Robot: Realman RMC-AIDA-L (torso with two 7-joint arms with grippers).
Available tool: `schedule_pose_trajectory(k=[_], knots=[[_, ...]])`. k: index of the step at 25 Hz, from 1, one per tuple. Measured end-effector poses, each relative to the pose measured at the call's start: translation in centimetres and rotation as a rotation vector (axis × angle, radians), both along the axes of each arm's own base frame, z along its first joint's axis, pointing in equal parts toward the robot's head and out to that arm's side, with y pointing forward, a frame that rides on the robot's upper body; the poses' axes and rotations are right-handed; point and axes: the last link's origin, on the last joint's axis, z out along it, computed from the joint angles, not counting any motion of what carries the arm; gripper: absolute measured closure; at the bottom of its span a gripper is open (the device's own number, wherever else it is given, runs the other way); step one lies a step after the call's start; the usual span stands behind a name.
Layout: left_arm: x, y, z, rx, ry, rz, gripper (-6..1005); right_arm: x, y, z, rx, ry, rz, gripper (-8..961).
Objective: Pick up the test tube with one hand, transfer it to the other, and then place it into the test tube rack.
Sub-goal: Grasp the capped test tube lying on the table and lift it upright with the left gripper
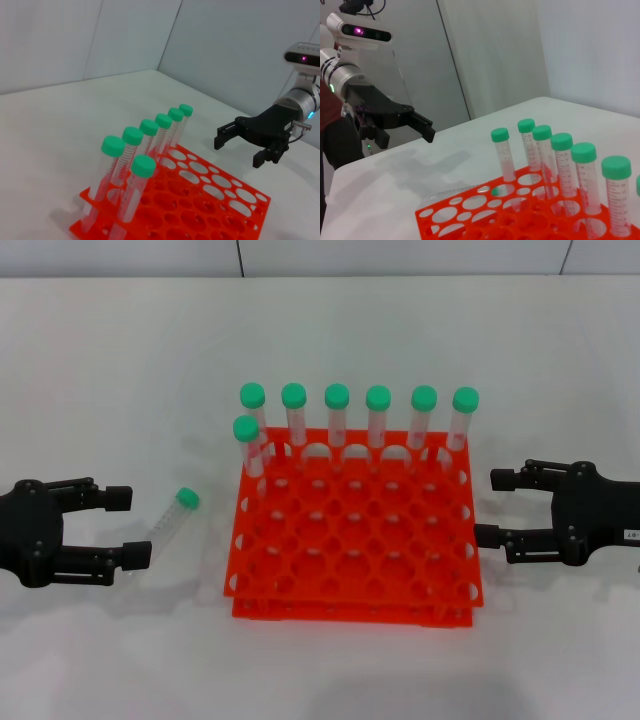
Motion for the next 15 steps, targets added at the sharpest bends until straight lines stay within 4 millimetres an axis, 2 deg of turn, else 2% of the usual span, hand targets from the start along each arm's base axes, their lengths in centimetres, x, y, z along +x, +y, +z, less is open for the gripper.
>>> schedule_pose_trajectory(k=[15], knots=[[0.01, 0.08, 0.03, 0.018, -0.007, -0.001, 112, -0.09, 0.02, -0.02, 0.003, 0.006, 0.000, 139]])
